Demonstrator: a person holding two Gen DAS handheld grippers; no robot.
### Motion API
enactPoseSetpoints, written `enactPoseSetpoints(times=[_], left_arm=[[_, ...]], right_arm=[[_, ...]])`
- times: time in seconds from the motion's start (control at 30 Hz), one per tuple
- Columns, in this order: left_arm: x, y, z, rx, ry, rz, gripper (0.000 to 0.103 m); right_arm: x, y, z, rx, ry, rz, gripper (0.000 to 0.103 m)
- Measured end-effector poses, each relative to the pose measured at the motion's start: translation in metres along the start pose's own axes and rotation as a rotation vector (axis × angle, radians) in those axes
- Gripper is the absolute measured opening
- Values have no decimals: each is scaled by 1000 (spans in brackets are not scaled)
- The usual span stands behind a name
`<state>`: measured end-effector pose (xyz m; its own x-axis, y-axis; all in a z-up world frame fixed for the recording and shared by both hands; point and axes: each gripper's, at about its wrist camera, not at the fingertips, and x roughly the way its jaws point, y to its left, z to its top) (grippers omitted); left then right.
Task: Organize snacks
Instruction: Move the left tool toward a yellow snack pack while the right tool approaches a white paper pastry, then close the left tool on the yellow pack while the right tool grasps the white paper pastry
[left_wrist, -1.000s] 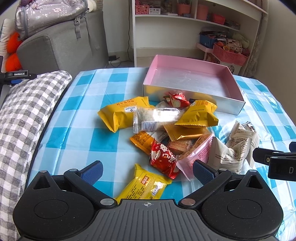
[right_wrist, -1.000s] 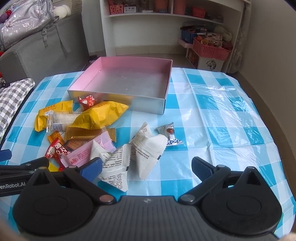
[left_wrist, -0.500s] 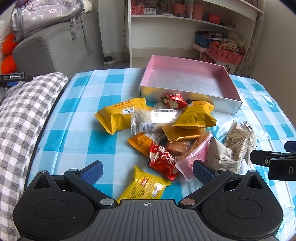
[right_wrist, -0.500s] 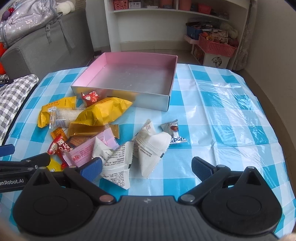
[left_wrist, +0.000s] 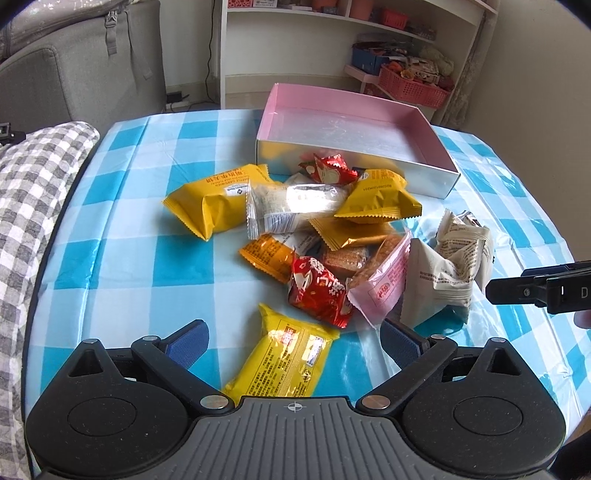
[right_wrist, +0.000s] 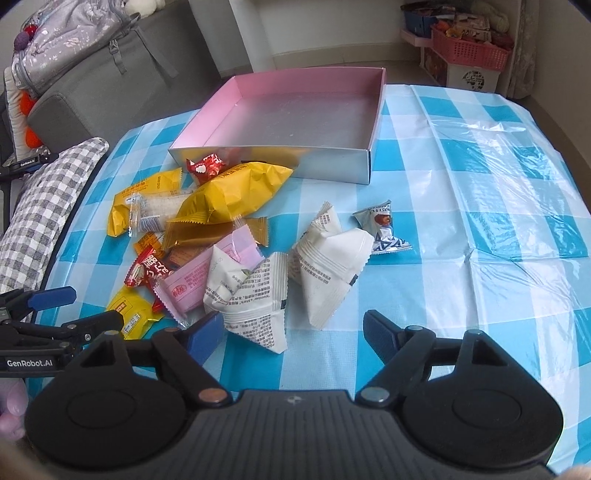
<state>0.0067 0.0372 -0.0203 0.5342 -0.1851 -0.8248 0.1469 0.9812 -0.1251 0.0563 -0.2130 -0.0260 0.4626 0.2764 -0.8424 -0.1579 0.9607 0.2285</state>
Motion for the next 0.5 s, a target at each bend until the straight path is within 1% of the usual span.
enactPoseSetpoints(times=[0.3, 0.43, 0.5], left_arm=[[10, 0, -8, 30, 53, -42, 93], [17, -2, -12, 56, 71, -43, 87], [20, -3, -14, 70, 79, -40, 83]], right_arm=[[13, 10, 2, 19, 33, 50, 82], [24, 16, 5, 40, 49, 71, 82], [30, 18, 6, 53, 65, 76, 82]])
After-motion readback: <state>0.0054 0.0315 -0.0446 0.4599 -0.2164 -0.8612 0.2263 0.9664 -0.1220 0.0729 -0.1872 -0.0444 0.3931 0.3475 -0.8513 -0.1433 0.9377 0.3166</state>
